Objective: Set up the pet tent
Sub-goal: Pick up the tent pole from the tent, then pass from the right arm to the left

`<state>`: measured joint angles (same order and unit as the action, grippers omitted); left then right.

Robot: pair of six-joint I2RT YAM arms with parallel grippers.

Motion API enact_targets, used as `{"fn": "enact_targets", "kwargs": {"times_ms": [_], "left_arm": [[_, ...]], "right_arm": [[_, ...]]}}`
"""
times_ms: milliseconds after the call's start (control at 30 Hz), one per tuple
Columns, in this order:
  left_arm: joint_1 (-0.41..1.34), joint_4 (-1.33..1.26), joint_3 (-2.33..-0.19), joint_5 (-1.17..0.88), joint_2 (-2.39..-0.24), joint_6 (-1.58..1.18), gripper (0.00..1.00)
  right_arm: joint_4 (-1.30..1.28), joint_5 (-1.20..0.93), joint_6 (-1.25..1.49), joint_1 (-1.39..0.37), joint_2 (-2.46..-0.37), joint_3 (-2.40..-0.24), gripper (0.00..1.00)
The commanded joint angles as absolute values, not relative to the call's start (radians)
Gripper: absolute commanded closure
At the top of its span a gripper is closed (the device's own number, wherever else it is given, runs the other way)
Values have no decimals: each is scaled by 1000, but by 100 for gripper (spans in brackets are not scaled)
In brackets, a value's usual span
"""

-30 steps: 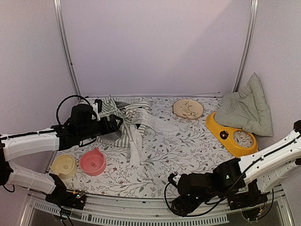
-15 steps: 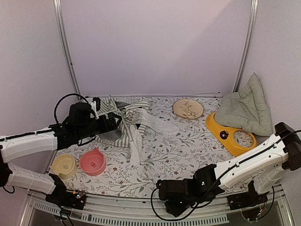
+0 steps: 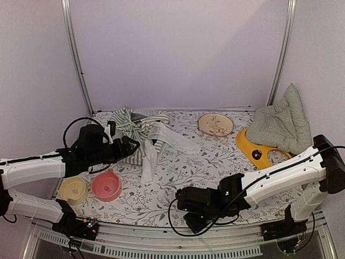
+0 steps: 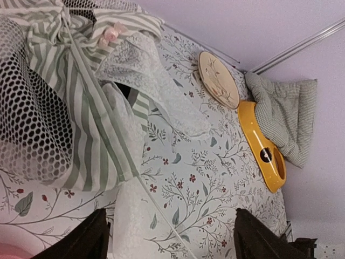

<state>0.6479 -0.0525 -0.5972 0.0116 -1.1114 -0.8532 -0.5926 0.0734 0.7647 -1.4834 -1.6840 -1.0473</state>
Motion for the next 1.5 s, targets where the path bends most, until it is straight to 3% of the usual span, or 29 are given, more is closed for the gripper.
{"fn": "enact_targets", "kwargs": {"times_ms": [0, 433, 567, 667, 767, 967, 1067, 1333, 1467], "left_arm": [[701, -133, -553, -100, -1160, -958, 22], [888, -234, -684, -60, -1413, -1018, 36], [897, -242, -726, -59, -1449, -1020, 61], [896, -229, -743, -55, -1458, -1020, 100], [896, -234, -735, -50, -1448, -1006, 100], [869, -246, -715, -66, -1412, -1000, 100], [863, -242, -716, -70, -1409, -1000, 100], [853, -301, -686, -57, -1410, -1064, 100], [841, -329, -684, -60, -1413, -1086, 100]], "right_arm": [[-592, 175, 675, -1430, -1665, -1129, 100], [-558, 268, 503, -1344, -1692, -1259, 100], [-551, 270, 474, -1334, -1709, -1278, 100], [-552, 257, 465, -1324, -1713, -1286, 100], [-552, 235, 453, -1315, -1705, -1281, 91], [-560, 96, 417, -1302, -1640, -1219, 51], [-596, 22, 417, -1301, -1625, -1186, 40], [-604, -169, 483, -1349, -1627, -1116, 37], [-592, -191, 515, -1378, -1680, -1114, 45]]}}
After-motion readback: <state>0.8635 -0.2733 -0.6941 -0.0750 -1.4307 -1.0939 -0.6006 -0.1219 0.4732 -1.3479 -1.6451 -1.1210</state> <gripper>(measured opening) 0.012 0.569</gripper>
